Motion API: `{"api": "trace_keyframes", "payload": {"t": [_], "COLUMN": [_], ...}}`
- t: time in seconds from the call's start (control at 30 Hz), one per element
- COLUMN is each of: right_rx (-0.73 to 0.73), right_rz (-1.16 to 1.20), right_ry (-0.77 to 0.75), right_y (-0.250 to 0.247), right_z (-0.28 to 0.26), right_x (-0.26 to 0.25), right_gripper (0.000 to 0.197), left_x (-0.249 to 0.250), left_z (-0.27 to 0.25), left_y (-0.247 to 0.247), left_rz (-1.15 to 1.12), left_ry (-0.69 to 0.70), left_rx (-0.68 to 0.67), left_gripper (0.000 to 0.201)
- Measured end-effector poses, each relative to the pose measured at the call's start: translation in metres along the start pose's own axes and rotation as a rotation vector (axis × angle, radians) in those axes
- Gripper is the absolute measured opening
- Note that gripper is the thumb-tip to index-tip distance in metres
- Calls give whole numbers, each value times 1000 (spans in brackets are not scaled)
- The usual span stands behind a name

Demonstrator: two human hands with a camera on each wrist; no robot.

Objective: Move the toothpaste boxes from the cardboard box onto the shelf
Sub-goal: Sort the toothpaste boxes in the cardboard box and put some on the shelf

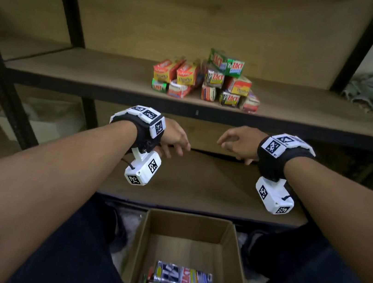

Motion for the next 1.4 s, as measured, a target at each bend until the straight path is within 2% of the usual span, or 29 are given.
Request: {"api": "trace_keyframes", "payload": {"t": [0.4, 0.53, 0.63, 0.73, 0.8, 0.93, 1.03, 1.13, 1.27, 1.4], "right_rx": [-335, -443, -497, -584, -655, -786, -784, -726, -654, -565], "right_rz": [-50, 160, 172, 194, 204, 204, 202, 282, 427, 552], "right_ry": [67, 134, 173, 233, 252, 191, 155, 197, 322, 418], "right_y": [197, 274, 319, 358, 380, 410, 423, 429, 429, 424], "right_z": [6, -7, -16, -26, -31, -33, -33, -32, -33, -38], "right_x": [82, 102, 118, 133, 138, 138, 140, 147, 160, 176], "right_gripper": [23, 24, 17, 14, 21, 53, 60, 54, 54, 57], "left_x": [-87, -130, -162, -183, -187, -193, -198, -203, -208, -216], "left_z": [94, 115, 126, 136, 140, 156, 164, 171, 179, 184], "left_y": [138, 190, 226, 252, 265, 279, 287, 296, 309, 313], "left_rz": [-102, -178, -190, -208, -197, -209, -210, -233, -244, -135], "left_ry": [-193, -316, -408, -496, -520, -530, -525, -547, -561, -544], "left_rx": [-218, -303, -372, -410, -425, -386, -393, -404, -389, -383], "left_gripper": [25, 27, 39, 38, 38, 39, 44, 47, 28, 19]}}
Point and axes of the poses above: each hand's wrist, its own z-axis towards the middle knuckle, its own y-axis out of the palm, x = y × z, the point moved 6 cm from there along z, towards the middle knuckle, and after that the axes turned 14 degrees about -y, right-handed, at the moved point
